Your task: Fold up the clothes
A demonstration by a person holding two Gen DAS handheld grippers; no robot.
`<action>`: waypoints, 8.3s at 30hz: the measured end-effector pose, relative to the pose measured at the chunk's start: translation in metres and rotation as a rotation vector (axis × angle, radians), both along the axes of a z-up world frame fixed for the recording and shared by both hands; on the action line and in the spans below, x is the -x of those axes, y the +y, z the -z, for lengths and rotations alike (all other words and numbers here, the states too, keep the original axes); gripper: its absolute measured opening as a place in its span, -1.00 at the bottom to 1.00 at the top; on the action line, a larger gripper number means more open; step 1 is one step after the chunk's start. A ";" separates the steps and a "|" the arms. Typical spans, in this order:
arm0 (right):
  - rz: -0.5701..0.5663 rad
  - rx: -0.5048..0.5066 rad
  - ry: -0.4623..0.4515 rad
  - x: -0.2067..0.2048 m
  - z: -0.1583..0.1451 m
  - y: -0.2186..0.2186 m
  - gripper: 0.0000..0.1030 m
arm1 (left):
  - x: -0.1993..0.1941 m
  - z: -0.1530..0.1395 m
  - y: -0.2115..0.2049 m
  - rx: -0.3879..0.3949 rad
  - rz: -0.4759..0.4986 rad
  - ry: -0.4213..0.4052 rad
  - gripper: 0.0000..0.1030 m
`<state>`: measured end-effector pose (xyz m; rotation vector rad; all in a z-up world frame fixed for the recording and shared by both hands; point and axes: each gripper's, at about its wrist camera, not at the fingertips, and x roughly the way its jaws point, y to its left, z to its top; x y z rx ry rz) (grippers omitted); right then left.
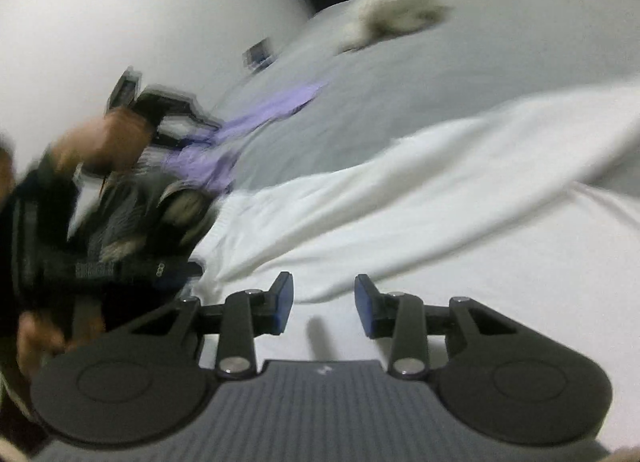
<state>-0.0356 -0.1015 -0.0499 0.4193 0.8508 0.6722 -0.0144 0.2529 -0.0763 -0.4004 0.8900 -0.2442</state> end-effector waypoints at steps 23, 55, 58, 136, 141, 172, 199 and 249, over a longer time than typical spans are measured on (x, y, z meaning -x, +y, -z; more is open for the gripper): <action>0.400 -0.352 0.189 -0.027 0.027 -0.075 -0.26 | 0.004 0.000 -0.006 -0.097 -0.069 0.005 -0.54; 0.575 -0.053 -0.220 -0.038 -0.029 -0.075 -0.88 | 0.009 -0.024 0.003 -0.090 -0.076 -0.089 -0.56; 0.557 -0.010 -0.275 -0.027 -0.038 -0.071 -0.88 | 0.011 -0.024 0.006 -0.092 -0.062 -0.089 -0.56; 0.556 0.638 -0.159 -0.105 0.018 -0.078 -0.97 | 0.014 -0.054 -0.094 -0.575 0.201 -0.171 0.49; 0.610 0.585 -0.147 -0.091 0.008 -0.095 -1.00 | 0.012 -0.061 -0.096 -0.524 0.176 -0.198 0.49; 0.721 0.243 -0.063 0.012 -0.007 -0.211 -0.69 | 0.009 -0.012 -0.242 -0.296 0.510 -0.209 0.36; 0.661 0.657 -0.204 -0.051 0.021 -0.153 -0.33 | 0.021 -0.001 -0.255 -0.221 0.627 -0.255 -0.47; 0.597 0.616 -0.283 0.070 -0.013 -0.195 -0.91 | 0.055 -0.002 -0.221 -0.170 0.779 -0.257 -0.96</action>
